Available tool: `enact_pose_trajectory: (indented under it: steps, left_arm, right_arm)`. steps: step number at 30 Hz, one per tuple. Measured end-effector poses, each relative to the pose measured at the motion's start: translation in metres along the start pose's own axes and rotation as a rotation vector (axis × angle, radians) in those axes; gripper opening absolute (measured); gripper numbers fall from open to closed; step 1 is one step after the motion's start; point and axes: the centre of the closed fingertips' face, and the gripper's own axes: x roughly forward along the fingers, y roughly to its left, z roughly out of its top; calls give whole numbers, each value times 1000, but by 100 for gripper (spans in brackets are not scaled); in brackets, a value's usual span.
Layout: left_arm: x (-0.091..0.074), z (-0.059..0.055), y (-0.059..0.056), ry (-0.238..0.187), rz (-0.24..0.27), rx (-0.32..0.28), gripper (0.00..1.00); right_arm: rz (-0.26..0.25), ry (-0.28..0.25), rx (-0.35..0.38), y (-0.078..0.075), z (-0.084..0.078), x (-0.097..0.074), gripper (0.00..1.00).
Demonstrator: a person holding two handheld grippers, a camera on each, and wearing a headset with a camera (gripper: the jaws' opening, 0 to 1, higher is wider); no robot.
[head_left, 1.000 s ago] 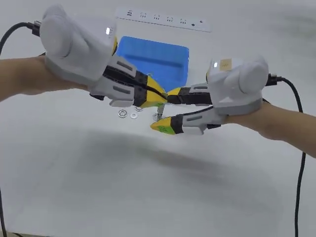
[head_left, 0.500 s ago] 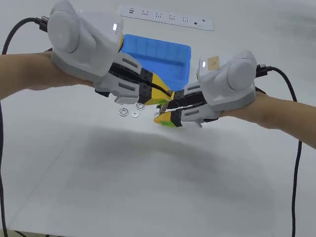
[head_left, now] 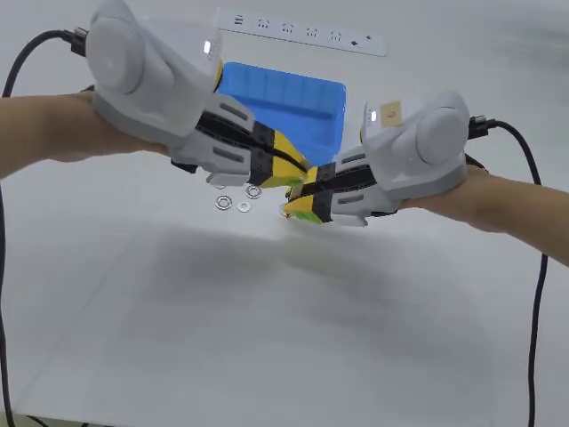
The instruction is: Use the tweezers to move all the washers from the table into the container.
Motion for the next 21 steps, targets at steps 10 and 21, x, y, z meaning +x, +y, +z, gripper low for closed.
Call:
enact_pose_trajectory:
  steps: [10, 21]
  left_arm:
    - [-3, -2, 3, -26, 44, -69, 6]
    - [-17, 11, 9, -67, 119, -64, 19]
  right_arm:
    - [-10, -4, -6, 0, 1, 1, 9]
    - [-29, -22, 18, -3, 6, -5, 8]
